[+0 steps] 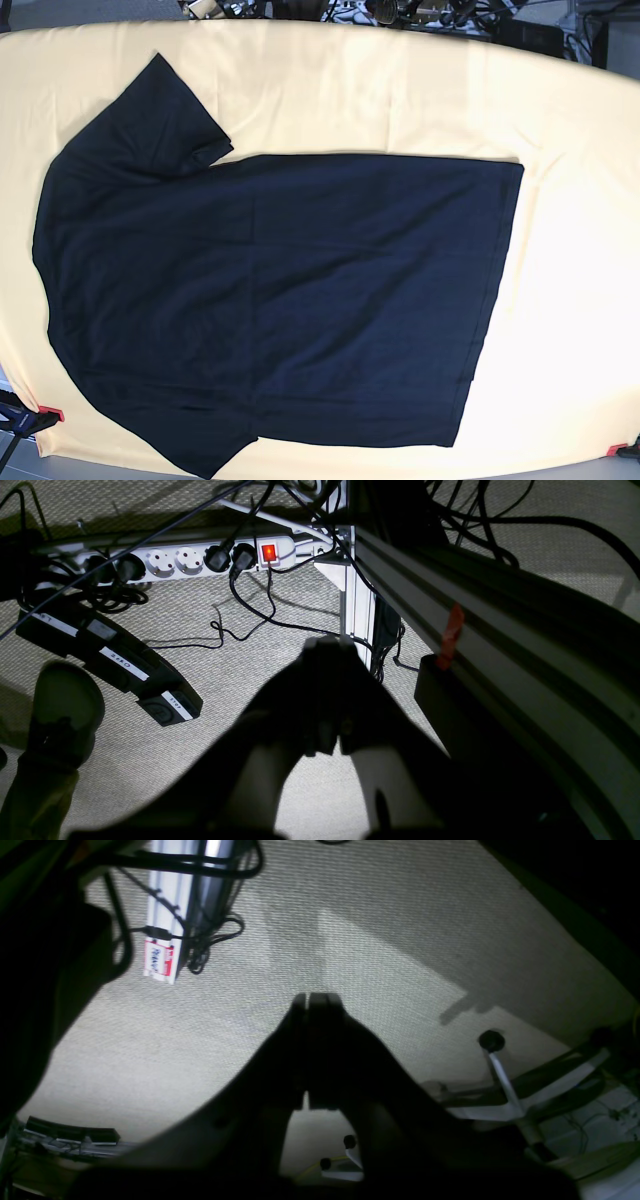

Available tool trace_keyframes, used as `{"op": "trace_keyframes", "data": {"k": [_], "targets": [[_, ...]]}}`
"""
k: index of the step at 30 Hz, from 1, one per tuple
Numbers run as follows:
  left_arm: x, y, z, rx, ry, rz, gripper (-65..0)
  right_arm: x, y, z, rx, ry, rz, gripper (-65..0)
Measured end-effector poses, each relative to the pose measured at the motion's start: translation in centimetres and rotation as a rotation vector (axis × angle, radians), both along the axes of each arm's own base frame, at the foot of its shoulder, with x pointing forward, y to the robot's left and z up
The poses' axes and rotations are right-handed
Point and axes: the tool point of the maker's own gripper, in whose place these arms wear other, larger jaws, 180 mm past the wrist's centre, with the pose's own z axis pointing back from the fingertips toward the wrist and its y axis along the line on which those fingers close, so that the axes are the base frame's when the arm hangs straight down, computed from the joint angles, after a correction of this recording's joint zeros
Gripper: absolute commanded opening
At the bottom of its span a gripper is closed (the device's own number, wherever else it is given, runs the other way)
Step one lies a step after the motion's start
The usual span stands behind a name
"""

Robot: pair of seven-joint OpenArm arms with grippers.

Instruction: Fold the T-shirt properly

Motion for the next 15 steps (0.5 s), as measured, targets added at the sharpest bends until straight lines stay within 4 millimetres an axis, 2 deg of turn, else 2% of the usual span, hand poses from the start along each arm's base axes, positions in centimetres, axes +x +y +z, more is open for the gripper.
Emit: {"op": "trace_keyframes", "data": {"k": [6, 15], "targets": [[-0.1, -1.2, 0.2, -0.065, 0.001, -0.01, -65.0, 1.4, 0.1, 0.5, -0.011, -0.076, 0.065, -65.0], [0.4, -1.5, 0.4, -0.077, -0.004, -0.014, -65.0, 1.6, 0.8, 0.9, 0.013, -0.107, 0.088, -65.0]]}}
